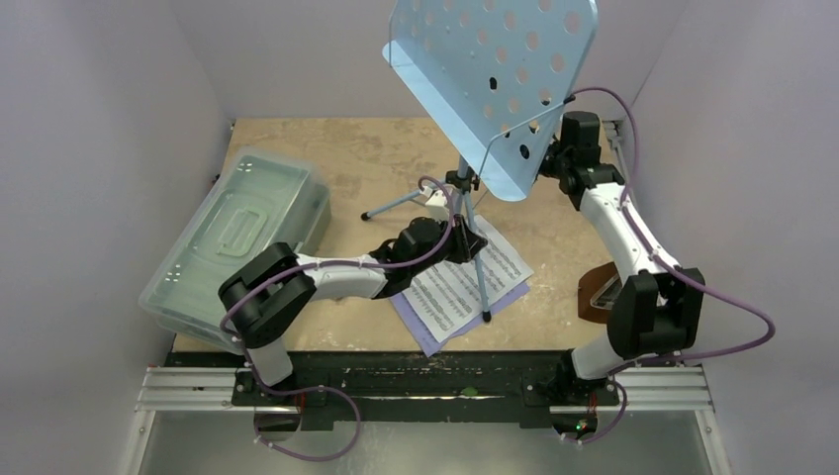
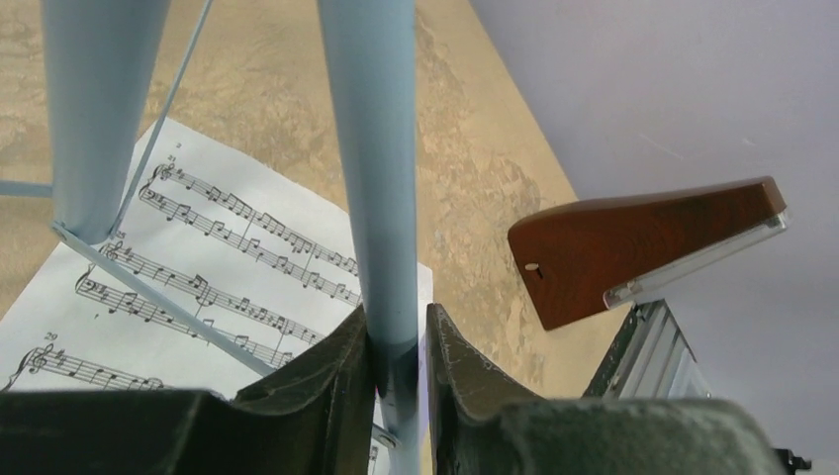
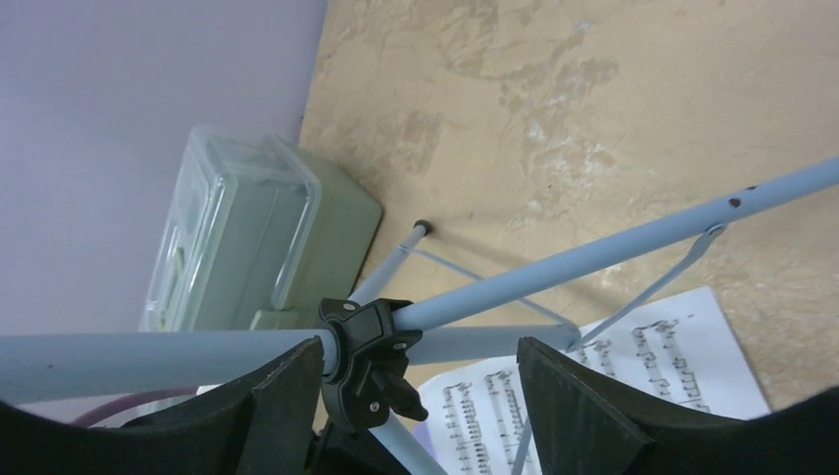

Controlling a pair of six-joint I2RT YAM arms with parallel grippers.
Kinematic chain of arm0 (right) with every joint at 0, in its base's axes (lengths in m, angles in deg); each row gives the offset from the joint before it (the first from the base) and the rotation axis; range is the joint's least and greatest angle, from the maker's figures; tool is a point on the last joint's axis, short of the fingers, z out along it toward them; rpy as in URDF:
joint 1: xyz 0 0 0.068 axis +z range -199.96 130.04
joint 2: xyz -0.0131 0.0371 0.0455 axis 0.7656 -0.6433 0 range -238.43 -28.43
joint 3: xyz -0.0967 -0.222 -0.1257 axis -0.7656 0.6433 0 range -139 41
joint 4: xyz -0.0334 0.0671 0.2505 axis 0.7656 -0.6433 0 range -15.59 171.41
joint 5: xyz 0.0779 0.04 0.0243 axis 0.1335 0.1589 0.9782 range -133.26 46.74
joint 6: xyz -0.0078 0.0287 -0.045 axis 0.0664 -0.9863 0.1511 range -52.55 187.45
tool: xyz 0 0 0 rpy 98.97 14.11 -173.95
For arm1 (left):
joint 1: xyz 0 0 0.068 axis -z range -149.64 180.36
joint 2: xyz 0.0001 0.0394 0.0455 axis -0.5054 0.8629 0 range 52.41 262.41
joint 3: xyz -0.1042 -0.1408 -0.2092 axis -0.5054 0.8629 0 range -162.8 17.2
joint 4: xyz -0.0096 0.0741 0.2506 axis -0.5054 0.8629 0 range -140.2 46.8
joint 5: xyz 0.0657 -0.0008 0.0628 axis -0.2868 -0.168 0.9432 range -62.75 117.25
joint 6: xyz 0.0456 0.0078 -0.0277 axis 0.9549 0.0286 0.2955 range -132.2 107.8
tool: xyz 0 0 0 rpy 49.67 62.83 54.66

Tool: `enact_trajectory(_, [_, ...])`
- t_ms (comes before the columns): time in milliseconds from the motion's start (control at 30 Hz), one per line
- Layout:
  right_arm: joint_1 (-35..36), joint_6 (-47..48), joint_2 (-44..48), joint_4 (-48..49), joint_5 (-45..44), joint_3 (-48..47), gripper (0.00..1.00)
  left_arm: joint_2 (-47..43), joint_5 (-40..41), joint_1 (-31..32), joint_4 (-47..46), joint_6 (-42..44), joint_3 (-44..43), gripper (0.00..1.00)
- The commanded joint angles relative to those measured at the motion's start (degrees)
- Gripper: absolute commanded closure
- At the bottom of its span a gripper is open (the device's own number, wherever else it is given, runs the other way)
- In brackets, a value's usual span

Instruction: Set up the instrument practice props

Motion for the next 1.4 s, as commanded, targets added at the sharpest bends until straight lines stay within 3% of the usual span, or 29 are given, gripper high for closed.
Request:
enact_trajectory(0, [0.11, 6.06, 5.04, -2.40, -9.02, 0.32, 0.23, -6.01, -4.05, 0.58, 2.71, 1.58, -0.47, 0.73])
enact_trajectory(167, [1.40, 10.62, 9.05, -5.94, -14.31, 4.37, 0.22, -12.74, -6.93, -1.85, 4.86, 0.53, 2.17, 0.47])
enact_trajectory(333, [8.08, 10.88, 14.06, -7.27, -24.51, 9.74, 0.23, -21.31, -10.92, -6.01, 12.28, 1.43, 4.44, 0.37])
enact_trajectory(567, [18.64, 11.00, 23.26, -6.51, -31.91, 18.71, 0.24, -34.92, -11.32, -19.98, 34.72, 6.99, 1.89, 0.23])
enact_trajectory(667, [21.72, 12.02, 25.27, -3.35, -33.26, 23.13, 0.24, -33.75, -8.98, -21.57, 40.81, 14.18, -2.46, 0.13])
enact_trajectory(767, [23.57, 13.22, 23.56, -3.39, -39.29, 23.63, 0.28, -27.33, -8.30, -21.98, 43.31, 21.92, -7.73, 0.12])
enact_trajectory(833, [24.35, 14.38, 22.16, -3.29, -42.28, 22.81, 0.33, -23.82, -6.64, -22.10, 38.96, 26.09, -8.71, 0.16])
enact_trajectory(900, [24.75, 14.42, 20.99, -2.80, -43.37, 22.31, 0.39, -23.21, -6.44, -22.13, 23.99, 27.46, -1.74, 0.17])
enact_trajectory(1033, [25.84, 13.52, 18.90, -0.83, -42.94, 21.97, 0.45, -19.96, -15.27, -21.99, -1.45, 34.36, 7.65, 0.16])
enact_trajectory(1200, [27.61, 13.18, 16.03, -0.56, -45.73, 20.92, 0.51, -11.21, -18.68, -21.94, -4.90, 37.84, 3.63, 0.16])
enact_trajectory(1367, [29.11, 12.66, 14.31, -1.50, -49.10, 19.99, 0.61, -5.80, -15.19, -21.81, -5.04, 40.31, 0.31, 0.17])
